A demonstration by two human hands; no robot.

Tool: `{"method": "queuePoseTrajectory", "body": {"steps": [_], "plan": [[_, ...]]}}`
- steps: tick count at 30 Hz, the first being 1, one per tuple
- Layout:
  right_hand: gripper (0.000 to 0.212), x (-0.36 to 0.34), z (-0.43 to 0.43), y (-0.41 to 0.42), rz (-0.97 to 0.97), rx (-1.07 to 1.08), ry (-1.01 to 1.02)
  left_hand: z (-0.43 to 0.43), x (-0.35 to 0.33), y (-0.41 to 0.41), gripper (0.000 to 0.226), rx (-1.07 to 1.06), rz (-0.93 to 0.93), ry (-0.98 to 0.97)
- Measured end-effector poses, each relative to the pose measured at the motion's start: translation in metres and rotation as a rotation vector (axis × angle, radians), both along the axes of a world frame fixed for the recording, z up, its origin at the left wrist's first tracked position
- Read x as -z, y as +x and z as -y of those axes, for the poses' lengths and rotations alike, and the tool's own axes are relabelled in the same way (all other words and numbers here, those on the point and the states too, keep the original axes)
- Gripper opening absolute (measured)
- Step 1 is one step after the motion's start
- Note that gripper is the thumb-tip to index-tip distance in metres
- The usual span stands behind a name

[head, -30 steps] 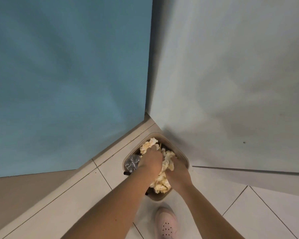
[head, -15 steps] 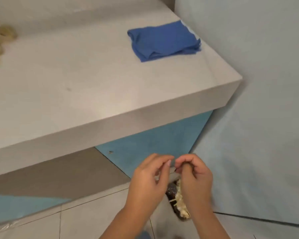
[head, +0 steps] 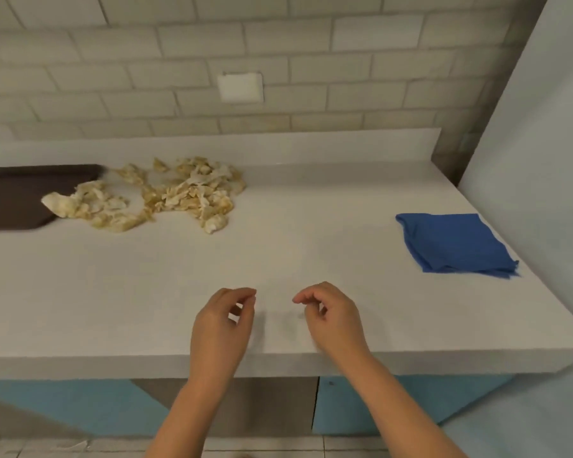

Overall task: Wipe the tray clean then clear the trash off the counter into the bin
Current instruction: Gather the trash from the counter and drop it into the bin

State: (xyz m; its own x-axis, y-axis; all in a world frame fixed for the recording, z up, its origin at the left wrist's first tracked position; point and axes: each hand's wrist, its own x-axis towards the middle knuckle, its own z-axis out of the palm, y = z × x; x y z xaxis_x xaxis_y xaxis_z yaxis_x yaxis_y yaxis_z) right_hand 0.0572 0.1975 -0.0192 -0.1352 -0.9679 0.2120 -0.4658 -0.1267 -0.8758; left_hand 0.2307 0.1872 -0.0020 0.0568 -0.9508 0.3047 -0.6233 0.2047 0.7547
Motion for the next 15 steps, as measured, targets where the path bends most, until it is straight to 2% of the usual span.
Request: {"method": "queuePoseTrajectory", "body": {"steps": [5,9,13,15], "plan": [[0.023,-0.008,0.099,0.075,-0.273,-0.066,-0.025,0.100,-0.012,0.074,0.012,-0.051,-0.045,0.096],[0.043,-0.018,0.190,0.138,-0.489,-0.141,-0.022,0.178,-0.012,0.119,0.015,-0.019,0.012,0.184],[0.067,-0.015,0.261,0.171,-0.683,-0.174,0.135,0.241,0.001,0.145,0.041,0.073,0.187,0.165],[0.069,-0.007,0.281,0.175,-0.725,-0.190,0.237,0.266,0.007,0.148,0.054,0.148,0.254,0.141]]}}
